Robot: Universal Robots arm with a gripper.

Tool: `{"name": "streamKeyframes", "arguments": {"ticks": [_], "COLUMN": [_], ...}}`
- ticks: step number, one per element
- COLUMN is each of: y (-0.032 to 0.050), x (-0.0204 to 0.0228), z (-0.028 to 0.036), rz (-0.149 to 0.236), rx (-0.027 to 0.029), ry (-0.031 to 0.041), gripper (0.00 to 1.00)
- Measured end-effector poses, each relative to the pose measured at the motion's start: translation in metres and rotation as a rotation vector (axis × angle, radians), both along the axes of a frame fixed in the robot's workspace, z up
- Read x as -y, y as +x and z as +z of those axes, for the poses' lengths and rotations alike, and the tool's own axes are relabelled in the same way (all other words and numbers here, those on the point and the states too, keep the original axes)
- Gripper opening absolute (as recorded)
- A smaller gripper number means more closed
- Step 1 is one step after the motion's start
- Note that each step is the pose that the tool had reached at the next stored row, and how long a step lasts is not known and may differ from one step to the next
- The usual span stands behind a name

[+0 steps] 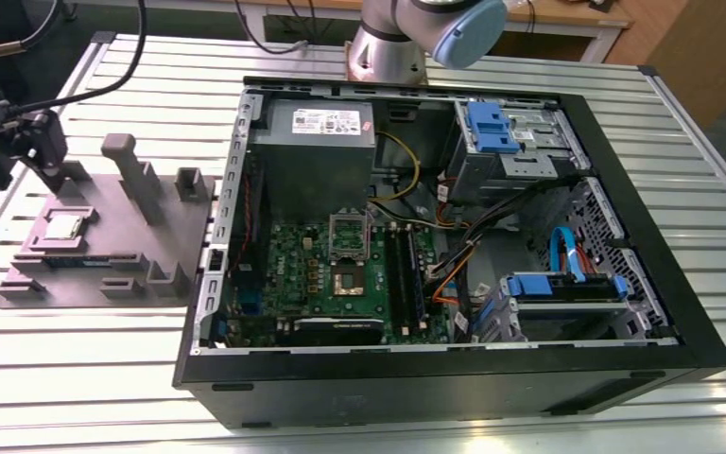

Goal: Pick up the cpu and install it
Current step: 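Pick up the cpu and move it towards the insertion slot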

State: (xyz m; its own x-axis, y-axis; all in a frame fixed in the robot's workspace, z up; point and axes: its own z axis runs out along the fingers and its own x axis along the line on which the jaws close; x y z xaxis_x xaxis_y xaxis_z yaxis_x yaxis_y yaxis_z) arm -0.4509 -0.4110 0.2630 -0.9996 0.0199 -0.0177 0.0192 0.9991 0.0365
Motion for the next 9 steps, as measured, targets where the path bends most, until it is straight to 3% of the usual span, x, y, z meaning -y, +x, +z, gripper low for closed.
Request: {"name": "streamKeyframes", "arguments": {"ticks": [9], "y": [0.0000], "x": [0.0008], "z": [-0.0165], "rz": [-0.009], "rx": [0.0000], "ry": [0.0000], "gripper": [0.60]}}
